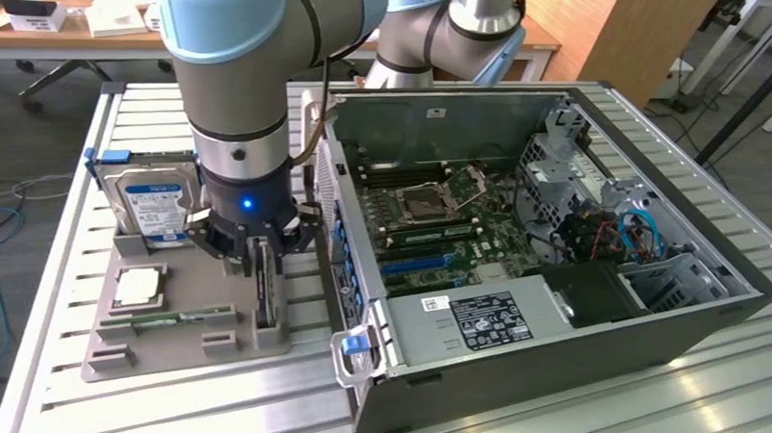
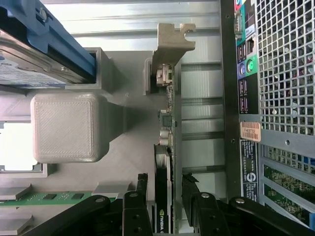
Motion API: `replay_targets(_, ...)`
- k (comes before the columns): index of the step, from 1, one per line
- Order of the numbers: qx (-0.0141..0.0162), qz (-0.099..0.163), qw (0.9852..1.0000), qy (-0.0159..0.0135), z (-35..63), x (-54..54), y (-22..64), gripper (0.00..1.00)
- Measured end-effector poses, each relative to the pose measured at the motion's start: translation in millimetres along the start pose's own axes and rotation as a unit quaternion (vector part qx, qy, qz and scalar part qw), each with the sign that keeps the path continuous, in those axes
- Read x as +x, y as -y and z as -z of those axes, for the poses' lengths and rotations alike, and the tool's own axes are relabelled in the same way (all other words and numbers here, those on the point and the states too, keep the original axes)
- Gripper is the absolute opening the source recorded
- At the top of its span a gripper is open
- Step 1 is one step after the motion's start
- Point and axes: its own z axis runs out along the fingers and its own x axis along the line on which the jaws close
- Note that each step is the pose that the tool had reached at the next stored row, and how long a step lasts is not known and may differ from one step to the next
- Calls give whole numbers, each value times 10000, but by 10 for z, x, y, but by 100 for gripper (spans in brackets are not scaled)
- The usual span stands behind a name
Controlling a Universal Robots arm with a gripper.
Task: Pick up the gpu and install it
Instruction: 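Pick up the gpu and move the gpu toward the slot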
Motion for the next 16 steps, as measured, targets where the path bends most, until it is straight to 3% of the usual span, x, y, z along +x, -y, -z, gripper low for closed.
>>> replay_targets(16, 0, 1, 10000, 0, -32, 11, 1, 41)
